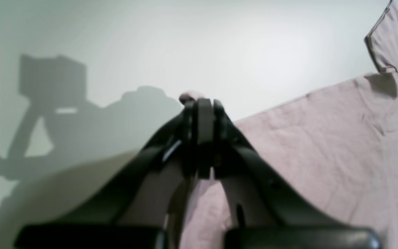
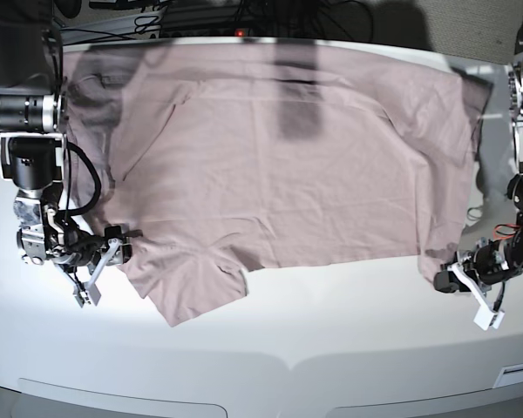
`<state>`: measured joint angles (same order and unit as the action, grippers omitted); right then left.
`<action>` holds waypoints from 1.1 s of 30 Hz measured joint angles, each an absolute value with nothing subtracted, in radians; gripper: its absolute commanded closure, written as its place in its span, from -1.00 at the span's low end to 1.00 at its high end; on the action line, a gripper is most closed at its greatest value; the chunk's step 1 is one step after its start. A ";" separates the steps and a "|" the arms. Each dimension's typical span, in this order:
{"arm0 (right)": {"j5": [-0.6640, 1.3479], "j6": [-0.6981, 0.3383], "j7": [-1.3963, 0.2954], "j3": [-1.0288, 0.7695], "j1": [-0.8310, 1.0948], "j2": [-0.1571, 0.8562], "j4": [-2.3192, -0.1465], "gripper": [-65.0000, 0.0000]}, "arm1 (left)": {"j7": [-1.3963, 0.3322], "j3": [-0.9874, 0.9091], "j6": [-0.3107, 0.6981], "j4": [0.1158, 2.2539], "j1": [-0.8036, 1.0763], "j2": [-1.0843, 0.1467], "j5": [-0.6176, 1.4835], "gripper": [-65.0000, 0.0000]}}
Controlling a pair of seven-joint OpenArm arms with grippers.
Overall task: Fold the T-shirt properly
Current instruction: 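Regrasp the hem corners with both grippers and lift slightly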
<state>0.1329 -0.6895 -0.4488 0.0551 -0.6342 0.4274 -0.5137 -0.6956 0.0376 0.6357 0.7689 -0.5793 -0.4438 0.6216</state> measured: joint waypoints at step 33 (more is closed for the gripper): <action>0.229 -0.673 -0.623 0.054 -0.648 0.429 -0.552 1.00 | -0.680 0.038 0.636 0.769 -0.579 -0.444 0.622 1.00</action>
<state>0.2287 -0.6735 -0.6228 0.0536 -0.6479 0.4290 -0.5522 -0.6800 0.0376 0.6357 0.7689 -0.5793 -0.4438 0.6216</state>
